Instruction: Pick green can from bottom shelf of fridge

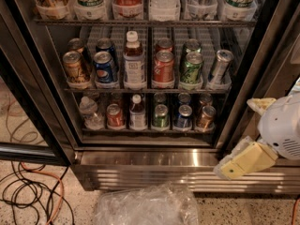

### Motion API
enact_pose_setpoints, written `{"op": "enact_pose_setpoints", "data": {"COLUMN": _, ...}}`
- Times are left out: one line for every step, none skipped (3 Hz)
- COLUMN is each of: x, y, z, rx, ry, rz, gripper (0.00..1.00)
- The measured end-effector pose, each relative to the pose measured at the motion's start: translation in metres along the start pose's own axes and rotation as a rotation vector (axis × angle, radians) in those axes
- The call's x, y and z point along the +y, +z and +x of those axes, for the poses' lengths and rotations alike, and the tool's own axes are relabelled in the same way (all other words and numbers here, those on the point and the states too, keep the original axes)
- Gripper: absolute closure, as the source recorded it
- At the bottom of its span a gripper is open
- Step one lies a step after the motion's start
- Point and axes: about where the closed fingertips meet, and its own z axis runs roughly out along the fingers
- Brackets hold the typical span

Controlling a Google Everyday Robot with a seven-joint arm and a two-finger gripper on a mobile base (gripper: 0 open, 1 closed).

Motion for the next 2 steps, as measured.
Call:
{"op": "enact_pose_setpoints", "data": {"x": 0.002, "y": 0.000, "z": 0.003, "rx": -0.028, "ry": 0.072, "rz": 0.034, "gripper": 0.00}}
{"op": "enact_pose_setpoints", "data": {"x": 0.031, "y": 0.037, "z": 0.013, "rx": -0.092, "ry": 0.198, "rz": 0.024, "gripper": 0.00}}
